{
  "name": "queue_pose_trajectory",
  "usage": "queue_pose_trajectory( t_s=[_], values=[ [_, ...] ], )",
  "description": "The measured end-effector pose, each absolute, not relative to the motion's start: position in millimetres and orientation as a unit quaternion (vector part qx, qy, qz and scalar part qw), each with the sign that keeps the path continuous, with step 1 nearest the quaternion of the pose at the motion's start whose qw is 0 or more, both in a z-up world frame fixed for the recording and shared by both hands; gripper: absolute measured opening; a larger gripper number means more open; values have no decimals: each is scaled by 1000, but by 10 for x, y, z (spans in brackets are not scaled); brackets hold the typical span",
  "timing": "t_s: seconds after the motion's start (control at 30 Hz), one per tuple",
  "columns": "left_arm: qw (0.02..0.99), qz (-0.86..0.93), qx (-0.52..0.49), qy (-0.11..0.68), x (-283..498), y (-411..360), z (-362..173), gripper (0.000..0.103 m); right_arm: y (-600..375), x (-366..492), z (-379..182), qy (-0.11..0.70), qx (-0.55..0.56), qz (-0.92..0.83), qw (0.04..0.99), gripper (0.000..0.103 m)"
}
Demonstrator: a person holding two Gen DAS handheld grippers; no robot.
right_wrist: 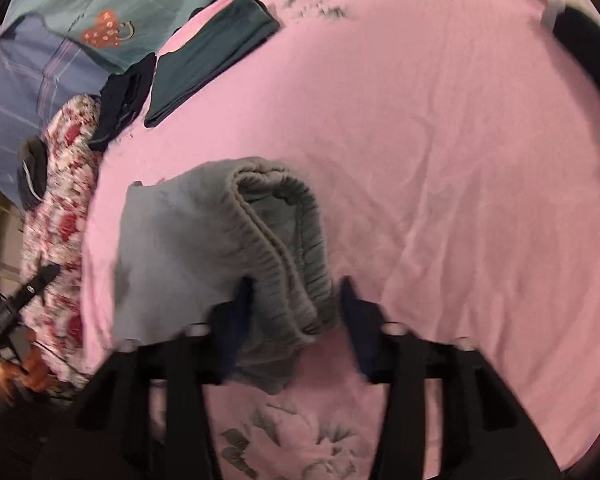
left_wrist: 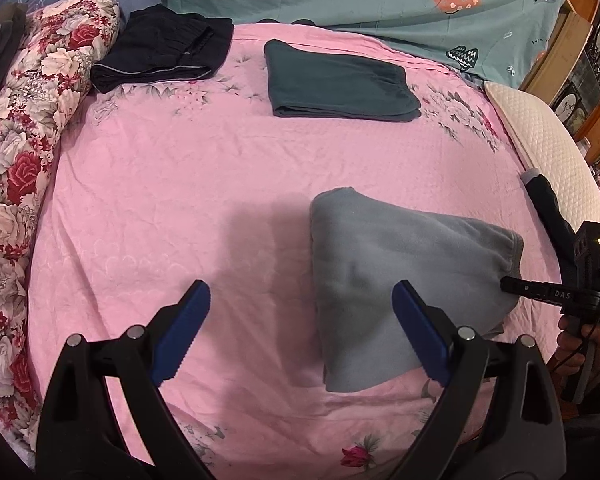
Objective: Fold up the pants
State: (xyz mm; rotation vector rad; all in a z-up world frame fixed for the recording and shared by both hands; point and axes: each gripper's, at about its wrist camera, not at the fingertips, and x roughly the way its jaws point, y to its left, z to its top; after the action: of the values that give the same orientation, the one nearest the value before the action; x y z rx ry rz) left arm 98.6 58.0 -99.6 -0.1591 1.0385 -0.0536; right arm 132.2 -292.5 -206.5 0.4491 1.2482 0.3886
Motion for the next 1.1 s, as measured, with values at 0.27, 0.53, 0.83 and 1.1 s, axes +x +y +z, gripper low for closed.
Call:
queue_pose_trajectory(
  t_s=[0.27, 0.53, 0.83, 1.1],
  values=[
    [865, -7, -89, 493, 1009, 769, -1019, 94, -2592, 1389, -1309, 532, 262, 264, 761, 16],
    [863, -4, -92, 496, 1052, 846, -1060, 94, -2695, 1212, -1096, 485, 375, 314, 725, 17],
    [871, -60, -52, 485, 1108, 524, -1023, 94, -3052, 828, -1721, 580, 290, 136, 749, 33],
    [861, -191, 1, 471, 1181, -208, -1126, 94, -2343, 1111, -1229, 485, 136, 235, 831, 34]
  ],
)
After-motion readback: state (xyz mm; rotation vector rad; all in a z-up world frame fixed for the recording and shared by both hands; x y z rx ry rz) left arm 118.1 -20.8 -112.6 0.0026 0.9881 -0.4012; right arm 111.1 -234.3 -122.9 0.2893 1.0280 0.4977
